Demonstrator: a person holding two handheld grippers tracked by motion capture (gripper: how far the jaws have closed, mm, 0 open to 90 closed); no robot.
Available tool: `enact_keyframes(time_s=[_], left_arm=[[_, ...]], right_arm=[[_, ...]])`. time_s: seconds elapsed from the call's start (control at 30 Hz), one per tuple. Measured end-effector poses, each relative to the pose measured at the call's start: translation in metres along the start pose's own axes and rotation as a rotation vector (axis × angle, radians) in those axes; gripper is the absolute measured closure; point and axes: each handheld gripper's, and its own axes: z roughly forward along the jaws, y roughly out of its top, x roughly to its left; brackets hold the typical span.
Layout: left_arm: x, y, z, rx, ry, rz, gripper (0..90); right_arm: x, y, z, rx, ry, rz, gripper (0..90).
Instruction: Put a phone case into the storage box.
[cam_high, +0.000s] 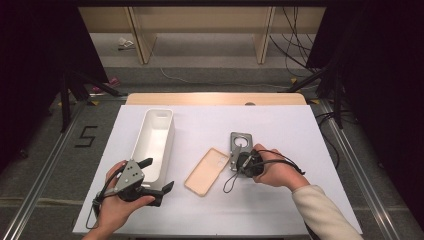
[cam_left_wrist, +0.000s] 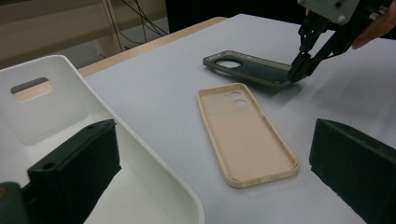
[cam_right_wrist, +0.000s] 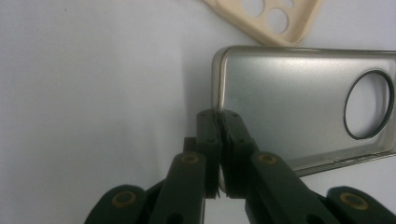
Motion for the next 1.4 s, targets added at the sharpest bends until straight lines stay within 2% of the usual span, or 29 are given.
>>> enact_keyframes(time_s=[0.3,0.37,0.6,0.67,0.77,0.83,0.93,1.0,1.17,1.4], left_arm=[[-0.004,0.004,0.003,-0.006,-0.020,-0.029,2.3],[-0.006,0.008,0.005,-0.003,-0.014,-0.033,3.1],[-0.005,0.034,0.017,0.016,-0.024,-0.070,5.6],[-0.005,0.045,0.024,0.017,-0.026,-0.075,6.9],[-0.004,0.060,0.038,0.035,-0.027,-0.060,7.7],[-0.004,0.069,0.049,0.058,-0.028,-0.060,8.0],[-0.004,0.081,0.067,0.100,-0.024,-0.085,10.8],[-0.004,0.088,0.078,0.119,-0.027,-0.079,12.7],[-0.004,0.101,0.108,0.148,-0.032,-0.107,15.0],[-0.005,0.113,0.148,0.226,-0.041,-0.147,16.2]], right_arm=[[0.004,-0.013,-0.014,-0.126,-0.034,0.039,87.4],[0.006,-0.015,-0.017,-0.149,-0.038,0.055,87.4],[0.014,-0.017,-0.023,-0.210,-0.061,0.063,87.4],[0.017,-0.016,-0.025,-0.216,-0.061,0.068,87.4],[0.020,-0.015,-0.026,-0.231,-0.058,0.072,87.4],[0.021,-0.015,-0.028,-0.246,-0.059,0.076,87.4],[0.023,-0.014,-0.030,-0.265,-0.056,0.076,87.5],[0.024,-0.013,-0.031,-0.278,-0.055,0.080,87.5],[0.026,-0.009,-0.033,-0.288,-0.053,0.071,87.5],[0.029,-0.004,-0.036,-0.302,-0.053,0.064,87.5]])
